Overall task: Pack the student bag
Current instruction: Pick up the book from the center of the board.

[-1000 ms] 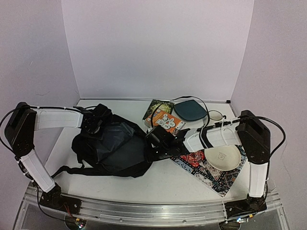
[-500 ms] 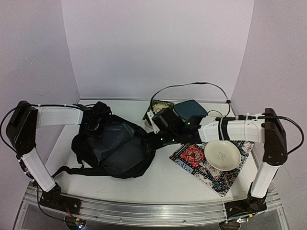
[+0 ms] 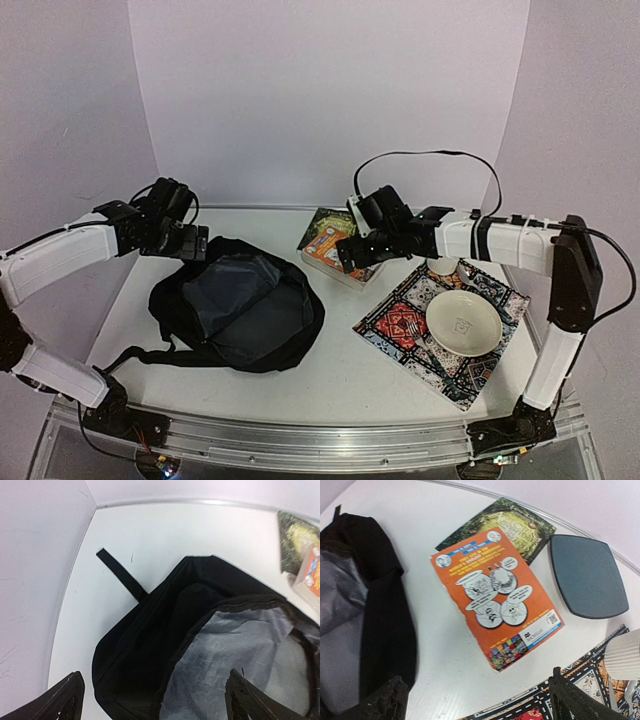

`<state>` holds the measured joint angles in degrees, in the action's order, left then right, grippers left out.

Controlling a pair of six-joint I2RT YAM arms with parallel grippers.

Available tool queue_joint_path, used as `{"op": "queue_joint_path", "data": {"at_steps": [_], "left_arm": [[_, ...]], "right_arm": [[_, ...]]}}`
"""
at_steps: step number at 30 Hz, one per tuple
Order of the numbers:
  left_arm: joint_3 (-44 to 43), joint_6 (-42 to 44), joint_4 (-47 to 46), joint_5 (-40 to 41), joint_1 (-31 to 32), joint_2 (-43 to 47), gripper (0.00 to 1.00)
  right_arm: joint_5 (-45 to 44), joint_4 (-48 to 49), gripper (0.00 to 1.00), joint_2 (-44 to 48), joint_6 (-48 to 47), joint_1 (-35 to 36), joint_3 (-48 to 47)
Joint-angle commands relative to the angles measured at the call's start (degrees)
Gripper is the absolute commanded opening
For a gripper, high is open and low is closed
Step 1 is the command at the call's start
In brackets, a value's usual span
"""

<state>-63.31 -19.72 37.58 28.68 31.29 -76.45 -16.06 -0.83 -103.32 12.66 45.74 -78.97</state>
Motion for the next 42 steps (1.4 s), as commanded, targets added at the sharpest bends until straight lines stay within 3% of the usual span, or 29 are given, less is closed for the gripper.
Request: {"op": "queue_joint_path", "data": {"at_steps": [1,9,17,25,29,42], "left_arm": [[-1.71,4.19,0.28,-3.99,-1.19,4.28,0.99],[5.10,7.45,-5.70,-2.95,-1.58,7.58,1.00],[10.48,8.67,-12.21,-3.96,-1.67,11.10,0.99],[11.62,8.82,-12.81,-4.85,-1.66,11.68,0.99],[12.19,8.73,-13.02,-5.29,-1.62,12.48,1.00],[12.60,9.31,-13.28,-4.63,-1.72,13.16,0.99]], "right_arm": [[-2.84,-2.82,0.98,-4.95,-3.55,-2.52,-3.47],[9.03,-2.68,0.98,-11.10,5.82,-9.49,-8.37],[13.61,4.23,0.98,-15.13,23.89,-13.44,-7.53],[10.74,13.66,0.98,-17.10,38.99,-13.43,-1.68],[9.02,13.75,0.98,-17.69,39.29,-14.40,-1.63],[19.00,14.23,0.98,-23.25,33.33,-19.12,-5.46]]}}
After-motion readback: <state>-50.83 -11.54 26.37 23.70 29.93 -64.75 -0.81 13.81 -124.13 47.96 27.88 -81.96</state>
